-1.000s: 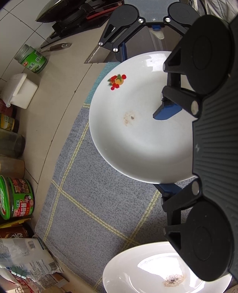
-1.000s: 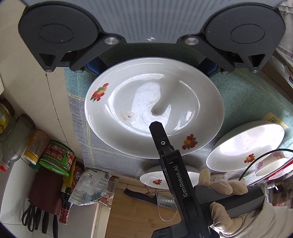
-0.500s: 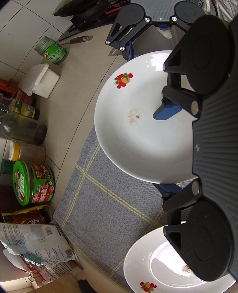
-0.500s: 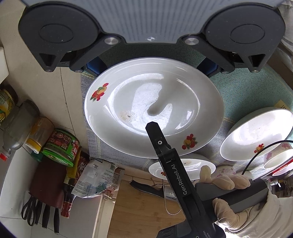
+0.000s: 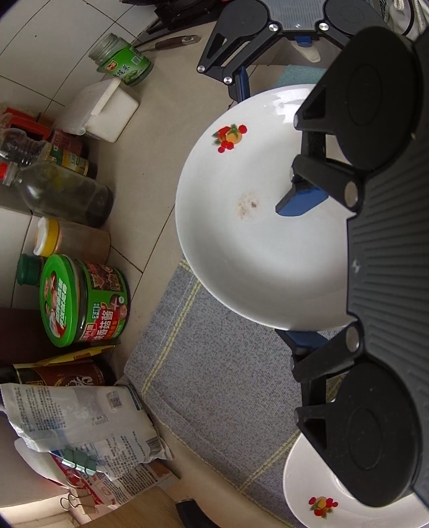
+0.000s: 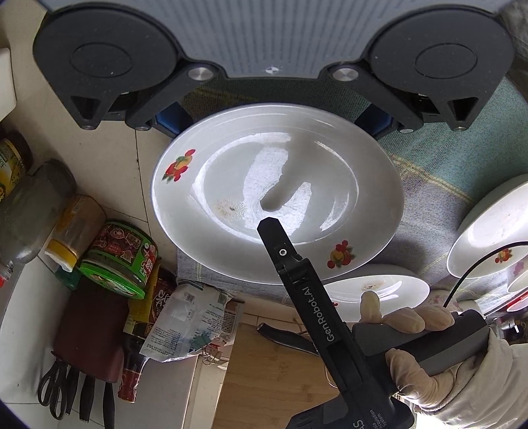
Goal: Organize plates and bowls
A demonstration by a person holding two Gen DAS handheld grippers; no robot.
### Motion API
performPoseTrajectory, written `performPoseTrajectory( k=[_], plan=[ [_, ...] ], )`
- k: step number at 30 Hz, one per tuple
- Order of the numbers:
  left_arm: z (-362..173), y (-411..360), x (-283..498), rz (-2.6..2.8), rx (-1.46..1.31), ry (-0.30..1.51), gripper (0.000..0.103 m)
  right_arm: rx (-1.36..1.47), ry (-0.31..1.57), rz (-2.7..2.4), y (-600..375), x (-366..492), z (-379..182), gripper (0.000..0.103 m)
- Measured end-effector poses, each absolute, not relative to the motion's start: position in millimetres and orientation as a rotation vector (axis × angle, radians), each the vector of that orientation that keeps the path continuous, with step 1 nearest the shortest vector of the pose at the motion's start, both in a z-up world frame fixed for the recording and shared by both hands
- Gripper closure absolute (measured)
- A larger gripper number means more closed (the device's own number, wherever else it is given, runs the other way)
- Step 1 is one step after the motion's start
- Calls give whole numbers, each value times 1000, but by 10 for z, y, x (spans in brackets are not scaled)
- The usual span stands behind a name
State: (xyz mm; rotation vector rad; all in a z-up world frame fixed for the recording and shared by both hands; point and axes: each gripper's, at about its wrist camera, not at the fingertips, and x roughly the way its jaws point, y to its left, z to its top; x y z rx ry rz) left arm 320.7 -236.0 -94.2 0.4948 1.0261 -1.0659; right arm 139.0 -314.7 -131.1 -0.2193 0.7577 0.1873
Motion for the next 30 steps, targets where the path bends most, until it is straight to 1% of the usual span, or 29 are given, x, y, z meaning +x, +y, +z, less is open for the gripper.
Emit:
performPoseTrajectory(
  k=[23, 25, 26, 27, 28, 30],
  plan=[
    [-1129, -2457, 3477, -996, 467, 1032, 34, -190, 769, 187, -3252, 1688, -1422, 0],
    [-1125, -2452, 3462, -996, 457, 1018, 31, -182, 769, 187, -3259, 1689, -1421, 0],
    [-1113, -2444, 3449, -998, 451, 1005, 25, -183, 770, 186, -3257, 1688, -1423, 0],
    [-1099, -2439, 3435, -994, 449, 992, 16, -184, 772, 184, -3255, 1685, -1426, 0],
    [-1073, -2430, 3421, -987, 447, 976, 14, -184, 771, 180, -3253, 1678, -1426, 0],
    [-1010, -2385, 3387, -974, 436, 939, 14, -191, 771, 166, -3245, 1656, -1412, 0]
  ],
)
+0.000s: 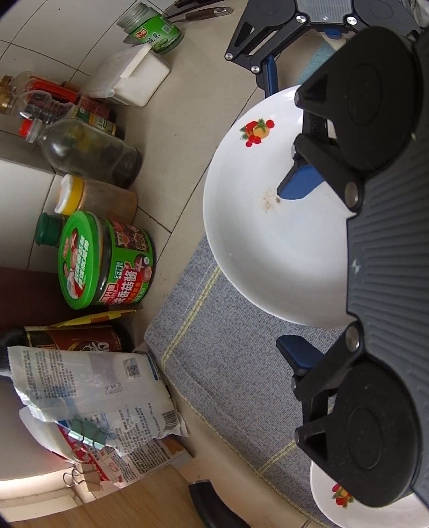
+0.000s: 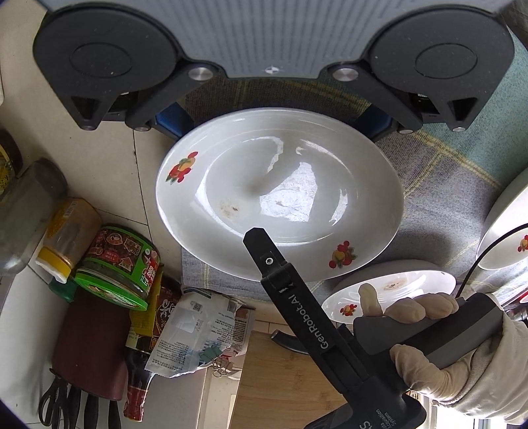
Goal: Organize plates and bowls
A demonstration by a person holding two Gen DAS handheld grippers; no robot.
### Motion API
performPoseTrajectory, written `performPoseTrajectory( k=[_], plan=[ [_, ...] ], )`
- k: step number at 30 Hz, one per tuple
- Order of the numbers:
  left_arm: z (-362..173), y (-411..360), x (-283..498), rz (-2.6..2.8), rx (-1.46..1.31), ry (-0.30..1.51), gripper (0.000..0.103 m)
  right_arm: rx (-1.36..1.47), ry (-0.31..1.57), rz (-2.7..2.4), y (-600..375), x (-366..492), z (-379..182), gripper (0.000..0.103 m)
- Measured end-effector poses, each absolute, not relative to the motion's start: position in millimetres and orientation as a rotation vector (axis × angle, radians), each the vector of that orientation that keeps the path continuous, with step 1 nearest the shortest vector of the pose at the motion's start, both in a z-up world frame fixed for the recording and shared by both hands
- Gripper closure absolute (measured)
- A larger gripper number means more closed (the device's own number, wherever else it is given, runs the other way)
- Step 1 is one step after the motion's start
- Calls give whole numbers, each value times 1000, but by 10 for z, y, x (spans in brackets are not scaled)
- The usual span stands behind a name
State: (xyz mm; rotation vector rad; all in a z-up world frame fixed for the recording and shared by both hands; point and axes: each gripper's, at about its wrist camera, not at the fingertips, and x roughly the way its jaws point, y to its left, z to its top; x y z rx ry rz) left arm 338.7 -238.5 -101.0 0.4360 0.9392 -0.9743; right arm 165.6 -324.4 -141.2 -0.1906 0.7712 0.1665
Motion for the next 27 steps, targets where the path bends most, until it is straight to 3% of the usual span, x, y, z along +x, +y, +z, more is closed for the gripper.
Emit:
performPoseTrajectory(
  k=[16, 27],
  plan=[
    [-248, -1590, 2322, -836, 380, 631, 1, -239, 778, 16, -3031, 1240, -1107, 0],
    [-411, -885, 1663, -533, 224, 673, 1, -256, 755, 101, -2722, 1174, -1008, 0]
  ],
)
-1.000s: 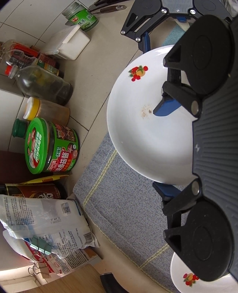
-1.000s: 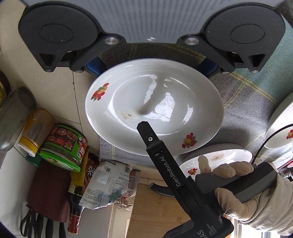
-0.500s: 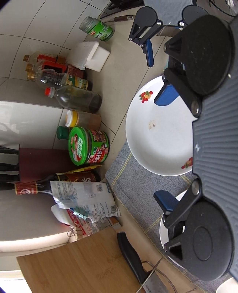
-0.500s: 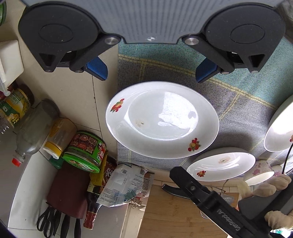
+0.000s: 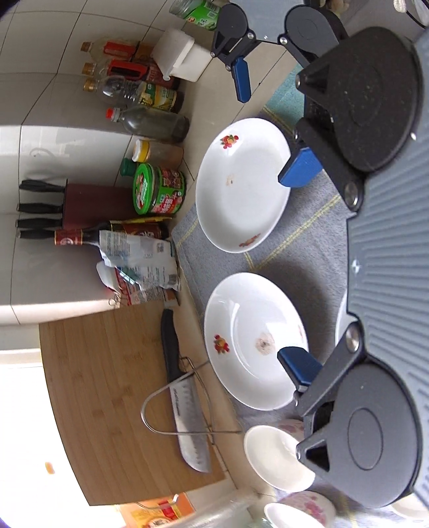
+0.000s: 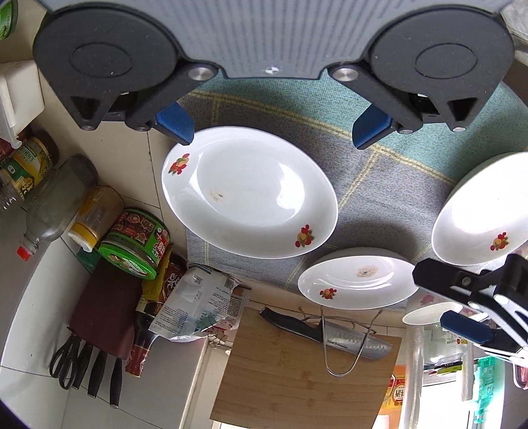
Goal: Organize plates and bowls
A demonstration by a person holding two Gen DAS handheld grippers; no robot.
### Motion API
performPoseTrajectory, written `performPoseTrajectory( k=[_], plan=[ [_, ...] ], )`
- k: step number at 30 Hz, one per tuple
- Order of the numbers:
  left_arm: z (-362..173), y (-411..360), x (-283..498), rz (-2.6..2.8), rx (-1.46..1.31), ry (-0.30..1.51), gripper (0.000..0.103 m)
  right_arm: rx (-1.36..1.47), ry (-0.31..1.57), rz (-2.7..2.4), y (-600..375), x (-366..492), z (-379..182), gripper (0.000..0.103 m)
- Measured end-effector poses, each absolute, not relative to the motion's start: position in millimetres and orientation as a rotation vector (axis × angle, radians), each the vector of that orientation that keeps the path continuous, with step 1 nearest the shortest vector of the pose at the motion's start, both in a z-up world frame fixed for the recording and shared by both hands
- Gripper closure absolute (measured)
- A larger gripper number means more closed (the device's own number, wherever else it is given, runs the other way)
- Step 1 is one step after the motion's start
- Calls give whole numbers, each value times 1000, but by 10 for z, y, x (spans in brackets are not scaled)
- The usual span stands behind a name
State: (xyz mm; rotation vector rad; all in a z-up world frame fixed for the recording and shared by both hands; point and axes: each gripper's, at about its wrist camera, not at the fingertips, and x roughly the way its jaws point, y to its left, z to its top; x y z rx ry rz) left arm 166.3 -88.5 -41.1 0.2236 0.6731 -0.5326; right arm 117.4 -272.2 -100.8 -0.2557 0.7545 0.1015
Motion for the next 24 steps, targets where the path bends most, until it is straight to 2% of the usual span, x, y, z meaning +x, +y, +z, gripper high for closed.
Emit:
performPoseTrajectory(
  k=[9, 24],
  plan=[
    [-532, -426, 1240, -446, 268, 645, 1, -226, 771, 120, -2329, 1169, -976, 0],
    [-724, 421, 744, -469, 259, 722, 1, -180, 792, 140, -1562, 1146, -882, 0]
  ],
)
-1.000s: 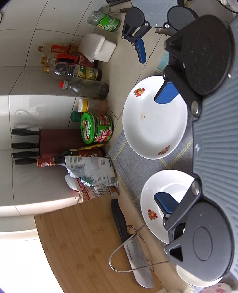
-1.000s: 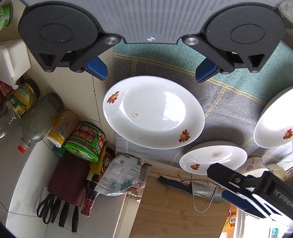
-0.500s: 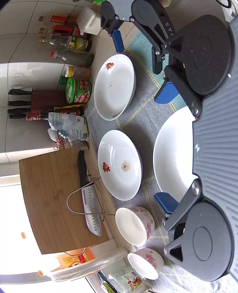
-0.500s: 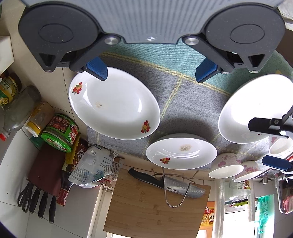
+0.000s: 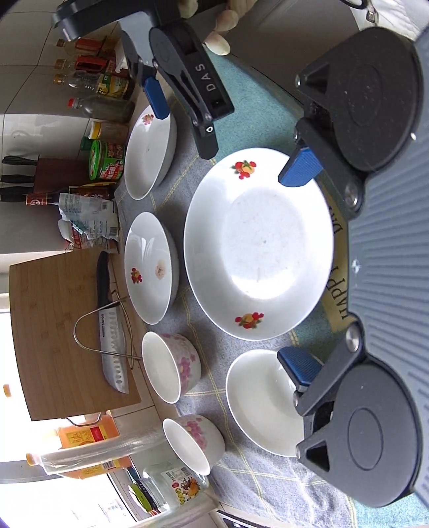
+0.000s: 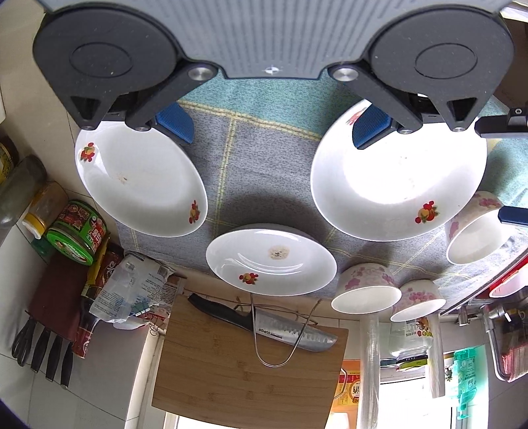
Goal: Organize plates and bowls
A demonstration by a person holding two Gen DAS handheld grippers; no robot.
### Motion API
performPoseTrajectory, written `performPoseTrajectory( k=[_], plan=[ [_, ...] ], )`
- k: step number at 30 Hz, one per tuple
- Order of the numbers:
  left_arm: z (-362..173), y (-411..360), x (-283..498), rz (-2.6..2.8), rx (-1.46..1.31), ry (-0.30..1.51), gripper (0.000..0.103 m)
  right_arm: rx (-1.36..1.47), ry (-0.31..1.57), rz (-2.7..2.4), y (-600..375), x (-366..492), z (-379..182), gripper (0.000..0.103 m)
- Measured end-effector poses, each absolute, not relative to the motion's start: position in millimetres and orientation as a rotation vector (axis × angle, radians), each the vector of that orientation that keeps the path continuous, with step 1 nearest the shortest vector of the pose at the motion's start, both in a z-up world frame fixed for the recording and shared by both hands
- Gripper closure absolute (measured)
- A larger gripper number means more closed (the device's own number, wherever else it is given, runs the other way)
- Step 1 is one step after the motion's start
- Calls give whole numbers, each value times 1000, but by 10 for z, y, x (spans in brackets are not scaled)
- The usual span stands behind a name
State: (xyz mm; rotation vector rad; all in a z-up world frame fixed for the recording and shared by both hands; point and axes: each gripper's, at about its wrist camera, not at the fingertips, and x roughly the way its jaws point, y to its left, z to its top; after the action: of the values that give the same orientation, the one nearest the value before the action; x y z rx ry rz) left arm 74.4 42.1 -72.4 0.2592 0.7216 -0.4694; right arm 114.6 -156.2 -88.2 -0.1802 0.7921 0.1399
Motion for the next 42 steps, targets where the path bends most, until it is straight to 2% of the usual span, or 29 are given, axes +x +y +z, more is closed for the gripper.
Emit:
performPoseTrajectory(
  k=[14, 29, 42],
  plan=[
    [-1237, 447, 745, -531, 248, 819, 1, -194, 921, 230, -1192, 1387, -1021, 0],
    [-1258, 332, 841, -495, 222, 790, 0, -245, 1036, 441, -1191, 1804, -1306, 0],
    [-1263, 348, 867, -528, 233, 775, 0, -244, 1099, 487, -1126, 1992, -1327, 0]
  ],
)
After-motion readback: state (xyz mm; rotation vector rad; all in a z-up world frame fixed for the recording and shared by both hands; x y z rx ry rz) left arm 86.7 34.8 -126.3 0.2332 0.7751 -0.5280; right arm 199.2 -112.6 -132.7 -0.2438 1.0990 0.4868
